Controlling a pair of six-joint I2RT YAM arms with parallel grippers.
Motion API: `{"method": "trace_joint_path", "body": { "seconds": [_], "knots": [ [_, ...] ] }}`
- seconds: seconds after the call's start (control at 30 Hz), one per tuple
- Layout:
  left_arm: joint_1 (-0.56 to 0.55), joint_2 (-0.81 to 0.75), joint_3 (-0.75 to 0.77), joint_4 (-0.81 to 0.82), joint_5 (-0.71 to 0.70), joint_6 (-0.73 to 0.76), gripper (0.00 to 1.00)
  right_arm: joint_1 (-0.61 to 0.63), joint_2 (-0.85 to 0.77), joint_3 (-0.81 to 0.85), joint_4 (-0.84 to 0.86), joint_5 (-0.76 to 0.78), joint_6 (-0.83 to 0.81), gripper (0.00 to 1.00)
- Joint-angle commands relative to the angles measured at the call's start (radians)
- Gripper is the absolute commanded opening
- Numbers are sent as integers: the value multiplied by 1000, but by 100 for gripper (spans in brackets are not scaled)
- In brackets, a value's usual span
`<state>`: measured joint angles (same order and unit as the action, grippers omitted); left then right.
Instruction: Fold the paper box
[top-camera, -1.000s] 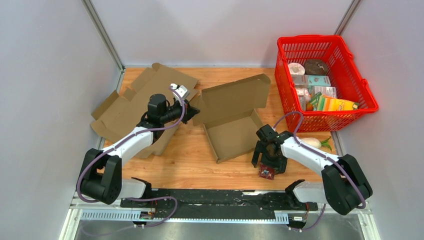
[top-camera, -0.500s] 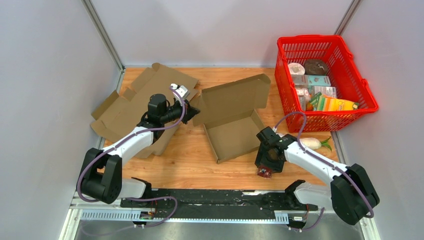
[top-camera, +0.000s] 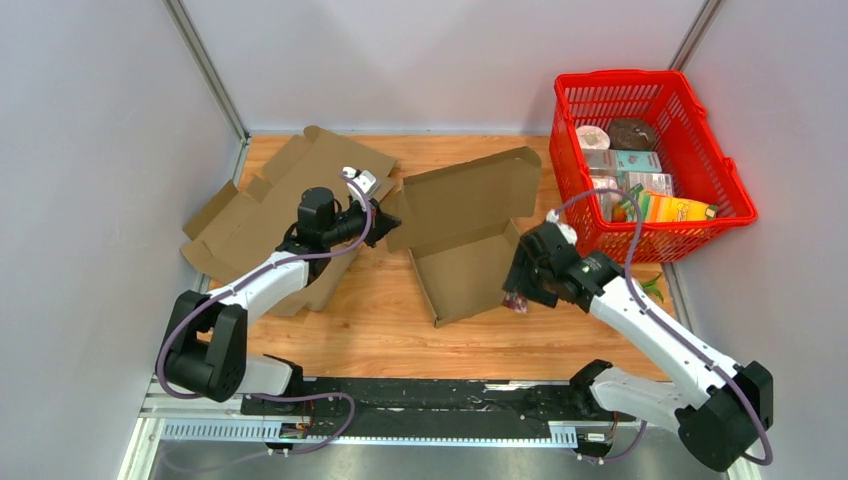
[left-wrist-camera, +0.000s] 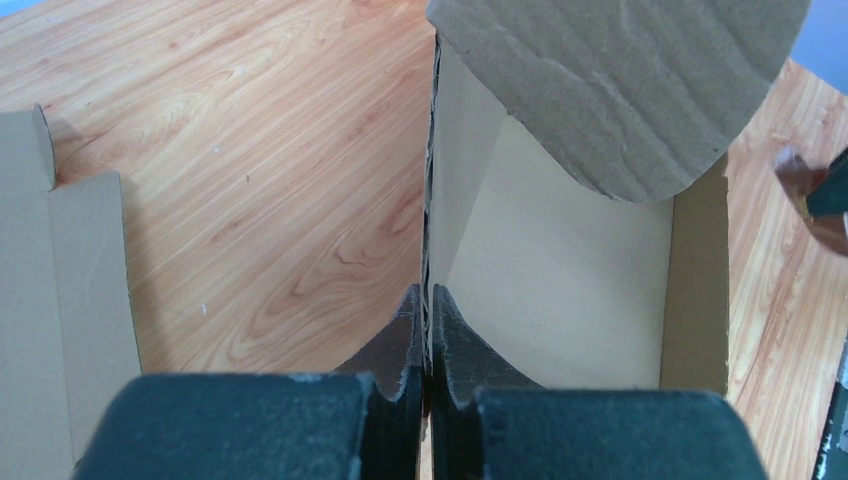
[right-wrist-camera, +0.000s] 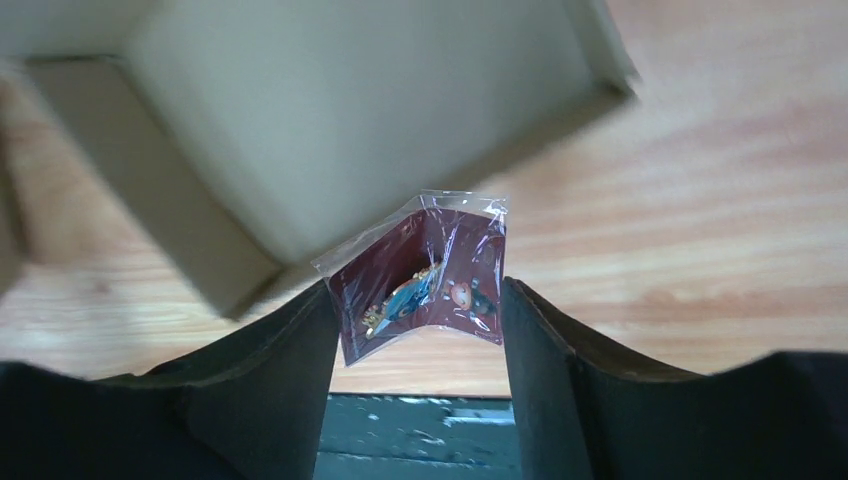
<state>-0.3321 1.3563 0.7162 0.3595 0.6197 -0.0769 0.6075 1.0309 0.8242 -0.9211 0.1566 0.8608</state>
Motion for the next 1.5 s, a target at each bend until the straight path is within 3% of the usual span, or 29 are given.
{"method": "trace_joint_path", "body": {
  "seconds": [0.0,0.1,0.23,0.3,0.33,0.4,0.6,0.77,1.07,1.17,1.27,1.3,1.47],
  "knots": [
    [-2,10,40,35,9,-12,0,5,98,214,187,29,-113,63],
    [-2,17,57,22,-6,-26,0,-2,257,384,223,85,-256,99],
    [-2,27,106,-39,6,-12,0,-109,359,463,276,118,-438,100],
    [-2,38,162,-132,11,15,0,-221,354,440,399,30,-479,100],
    [-2,41,181,-163,20,49,0,-262,351,412,445,-100,-506,100],
    [-1,55,230,-261,29,75,0,-339,350,385,546,-121,-537,100],
    [13,98,324,-451,46,218,0,-399,336,257,792,-120,-649,100],
    [51,156,365,-516,115,256,0,-446,353,202,982,-327,-747,100],
    [102,216,416,-514,210,244,0,-499,449,230,1050,-541,-783,100],
    [103,227,417,-514,201,241,0,-497,506,269,1054,-604,-795,96],
    [104,224,414,-501,157,215,6,-499,538,285,1055,-664,-789,79],
    [104,222,410,-482,131,189,14,-496,538,282,1055,-667,-787,68],
    [104,179,356,-364,52,60,20,-456,479,202,1091,-541,-786,53]
  ]
}}
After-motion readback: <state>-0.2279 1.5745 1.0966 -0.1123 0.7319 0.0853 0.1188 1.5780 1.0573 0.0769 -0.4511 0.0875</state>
